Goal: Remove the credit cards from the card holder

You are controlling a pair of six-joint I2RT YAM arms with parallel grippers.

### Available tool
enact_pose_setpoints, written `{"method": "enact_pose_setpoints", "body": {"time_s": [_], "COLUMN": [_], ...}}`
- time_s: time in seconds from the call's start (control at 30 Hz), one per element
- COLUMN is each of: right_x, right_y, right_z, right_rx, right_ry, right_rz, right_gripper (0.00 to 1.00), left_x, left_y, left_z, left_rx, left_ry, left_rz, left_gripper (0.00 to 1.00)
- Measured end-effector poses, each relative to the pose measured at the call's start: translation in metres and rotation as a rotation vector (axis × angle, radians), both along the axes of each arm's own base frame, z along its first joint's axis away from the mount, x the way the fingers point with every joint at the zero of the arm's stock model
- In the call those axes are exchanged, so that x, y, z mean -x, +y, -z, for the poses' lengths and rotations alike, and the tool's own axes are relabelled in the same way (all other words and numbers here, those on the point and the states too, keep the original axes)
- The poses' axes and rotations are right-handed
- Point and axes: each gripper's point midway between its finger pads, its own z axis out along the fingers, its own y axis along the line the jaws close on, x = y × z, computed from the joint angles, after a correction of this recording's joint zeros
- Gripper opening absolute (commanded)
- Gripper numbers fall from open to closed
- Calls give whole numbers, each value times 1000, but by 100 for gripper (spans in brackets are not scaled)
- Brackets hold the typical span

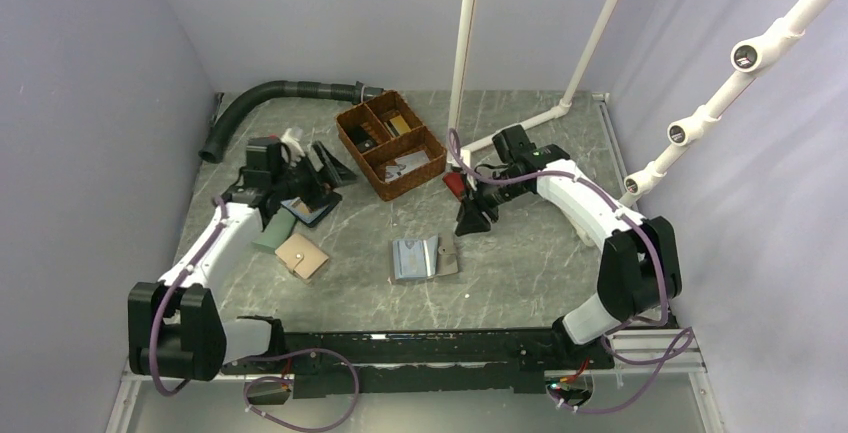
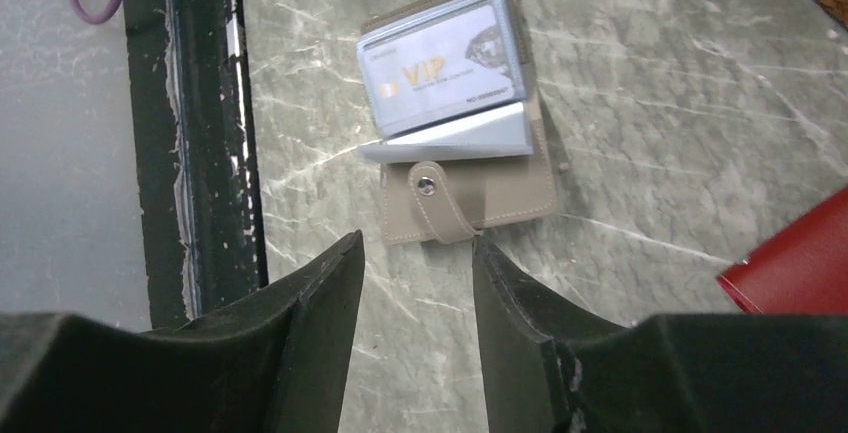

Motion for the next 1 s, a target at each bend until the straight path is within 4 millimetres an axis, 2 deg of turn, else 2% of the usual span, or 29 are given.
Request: {"method": "enact_pose_setpoints", "body": {"time_s": [0.17,0.3,0.4,0.5,0.57,0.73,0.9,1.0], "right_x": [22,44,44,36,34,34,36,37], "right_y": [15,33,40,44,46,56,68,74], "right_z": [11,19,20,23,26,30,38,46], "right_rx": [-1,4,6,10,13,19,37,53], "right_ry": [-23,-35,-58,-75,-74,-66,-45,-21], "right_rz": [-96,-186,-194,-163,-145,-119,-106,-90], "right_gripper": [47,44,41,38,34,24,9,0], "left_x": [36,56,73,86,92,92,90,89], "left_y": [-50,-66,-75,-85,-92,-99,-98,-100], "left_z": [13,36,61,77,82,88,92,98], "left_rx": [-6,-6,-12,-21,-17,-17,-33,-31], "left_ry": [66,125,192,232,242,245,247,259], "left_rz": [167,210,217,230,237,226,210,206], "left_gripper": [69,63,61,55,50,45,28,25]}}
